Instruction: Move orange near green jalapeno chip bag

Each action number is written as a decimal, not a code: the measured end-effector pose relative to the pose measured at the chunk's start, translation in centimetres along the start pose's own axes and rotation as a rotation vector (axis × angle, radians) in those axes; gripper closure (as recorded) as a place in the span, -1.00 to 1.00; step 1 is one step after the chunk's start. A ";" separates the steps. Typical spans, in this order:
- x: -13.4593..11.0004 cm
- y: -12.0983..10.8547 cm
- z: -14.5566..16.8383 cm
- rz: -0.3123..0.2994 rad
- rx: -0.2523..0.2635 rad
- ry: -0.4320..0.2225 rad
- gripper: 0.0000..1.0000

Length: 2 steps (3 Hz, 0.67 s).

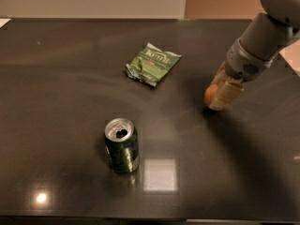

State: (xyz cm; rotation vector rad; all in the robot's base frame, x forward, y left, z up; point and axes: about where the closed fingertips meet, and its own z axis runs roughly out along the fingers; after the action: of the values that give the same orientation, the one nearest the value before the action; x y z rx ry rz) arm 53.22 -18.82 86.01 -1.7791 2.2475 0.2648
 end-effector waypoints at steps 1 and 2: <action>-2.3 -1.2 -0.7 -0.032 0.002 -0.003 0.92; -5.7 -3.8 -0.8 -0.060 -0.005 -0.018 1.00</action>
Offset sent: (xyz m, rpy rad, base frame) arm 0.0875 0.0712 0.0469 0.0289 -0.0200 0.0968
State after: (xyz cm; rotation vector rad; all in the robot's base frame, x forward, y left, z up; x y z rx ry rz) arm 58.03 -14.62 88.64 -1.8362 2.1789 0.2732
